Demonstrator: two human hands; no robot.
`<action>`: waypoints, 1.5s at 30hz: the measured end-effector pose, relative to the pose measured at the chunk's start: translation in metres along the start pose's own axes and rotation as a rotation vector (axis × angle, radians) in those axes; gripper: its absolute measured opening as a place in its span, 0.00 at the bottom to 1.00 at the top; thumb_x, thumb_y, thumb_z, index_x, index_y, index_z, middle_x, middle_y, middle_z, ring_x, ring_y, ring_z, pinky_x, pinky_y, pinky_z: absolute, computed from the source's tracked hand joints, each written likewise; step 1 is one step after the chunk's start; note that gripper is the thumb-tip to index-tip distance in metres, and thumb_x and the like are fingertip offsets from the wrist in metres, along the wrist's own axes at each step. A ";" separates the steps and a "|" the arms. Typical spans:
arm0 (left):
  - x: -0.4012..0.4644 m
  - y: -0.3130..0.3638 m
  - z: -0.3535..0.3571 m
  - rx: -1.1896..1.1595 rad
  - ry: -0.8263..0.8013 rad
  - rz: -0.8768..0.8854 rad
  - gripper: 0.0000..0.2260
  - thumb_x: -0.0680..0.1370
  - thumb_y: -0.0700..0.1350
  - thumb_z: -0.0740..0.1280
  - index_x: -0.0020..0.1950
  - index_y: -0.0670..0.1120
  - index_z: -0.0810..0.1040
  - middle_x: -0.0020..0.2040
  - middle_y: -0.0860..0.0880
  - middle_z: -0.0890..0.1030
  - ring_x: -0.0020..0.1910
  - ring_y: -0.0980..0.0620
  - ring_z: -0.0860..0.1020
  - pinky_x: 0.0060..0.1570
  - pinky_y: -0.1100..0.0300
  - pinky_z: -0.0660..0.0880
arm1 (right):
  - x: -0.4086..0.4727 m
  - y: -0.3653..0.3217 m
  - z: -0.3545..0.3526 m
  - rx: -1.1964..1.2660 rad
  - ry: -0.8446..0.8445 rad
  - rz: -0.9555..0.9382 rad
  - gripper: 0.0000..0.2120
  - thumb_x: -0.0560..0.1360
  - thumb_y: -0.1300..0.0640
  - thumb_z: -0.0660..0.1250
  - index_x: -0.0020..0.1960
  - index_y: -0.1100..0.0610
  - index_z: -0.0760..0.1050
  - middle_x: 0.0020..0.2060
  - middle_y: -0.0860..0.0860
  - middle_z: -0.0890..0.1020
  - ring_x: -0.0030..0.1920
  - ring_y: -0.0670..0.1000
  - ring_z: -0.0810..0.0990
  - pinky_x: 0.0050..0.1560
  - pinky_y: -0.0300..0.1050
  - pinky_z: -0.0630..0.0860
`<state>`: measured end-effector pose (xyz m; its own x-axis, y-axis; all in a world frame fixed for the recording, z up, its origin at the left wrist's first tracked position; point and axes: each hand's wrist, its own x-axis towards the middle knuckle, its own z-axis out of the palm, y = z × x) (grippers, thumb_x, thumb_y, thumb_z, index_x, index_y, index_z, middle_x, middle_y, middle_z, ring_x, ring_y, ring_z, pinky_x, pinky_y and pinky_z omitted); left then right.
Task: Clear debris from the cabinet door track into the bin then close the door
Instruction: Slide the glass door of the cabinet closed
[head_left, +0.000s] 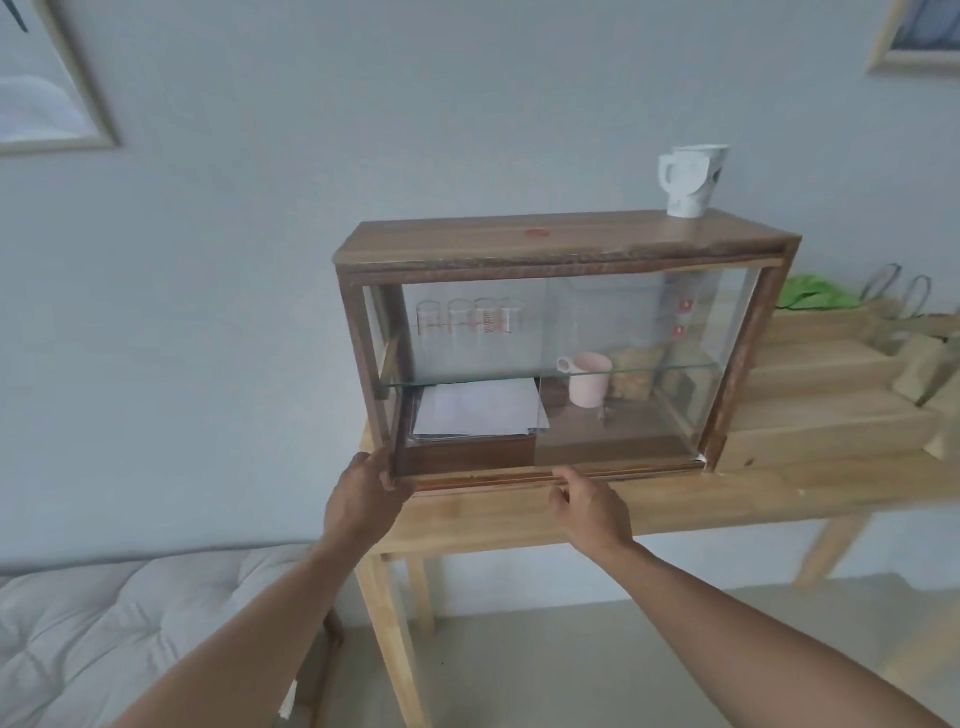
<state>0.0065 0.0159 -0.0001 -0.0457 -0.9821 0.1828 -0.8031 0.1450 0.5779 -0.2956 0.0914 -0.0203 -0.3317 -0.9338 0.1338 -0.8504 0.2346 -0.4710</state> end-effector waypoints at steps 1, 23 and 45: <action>-0.001 0.004 0.001 0.001 0.018 0.003 0.30 0.78 0.57 0.74 0.78 0.57 0.69 0.60 0.51 0.77 0.57 0.47 0.78 0.51 0.51 0.78 | 0.002 0.003 -0.002 -0.007 0.022 -0.003 0.19 0.84 0.48 0.62 0.74 0.49 0.76 0.60 0.49 0.88 0.62 0.57 0.84 0.54 0.50 0.78; 0.016 0.004 0.013 -0.061 0.171 0.063 0.59 0.73 0.59 0.79 0.82 0.65 0.31 0.83 0.51 0.63 0.77 0.41 0.69 0.68 0.35 0.69 | 0.114 0.061 -0.084 -0.615 0.534 -0.562 0.56 0.72 0.44 0.78 0.87 0.55 0.46 0.87 0.62 0.46 0.86 0.70 0.44 0.80 0.79 0.49; 0.020 0.002 0.027 -0.128 0.177 0.033 0.62 0.70 0.59 0.81 0.82 0.65 0.32 0.84 0.54 0.62 0.78 0.44 0.70 0.71 0.36 0.67 | 0.115 -0.014 -0.047 -0.633 0.544 -0.711 0.58 0.71 0.41 0.79 0.88 0.55 0.47 0.88 0.59 0.47 0.86 0.68 0.45 0.81 0.78 0.45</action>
<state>-0.0119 -0.0066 -0.0164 0.0438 -0.9417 0.3335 -0.7203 0.2016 0.6637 -0.3410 -0.0064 0.0421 0.3139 -0.7036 0.6376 -0.9231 -0.0689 0.3785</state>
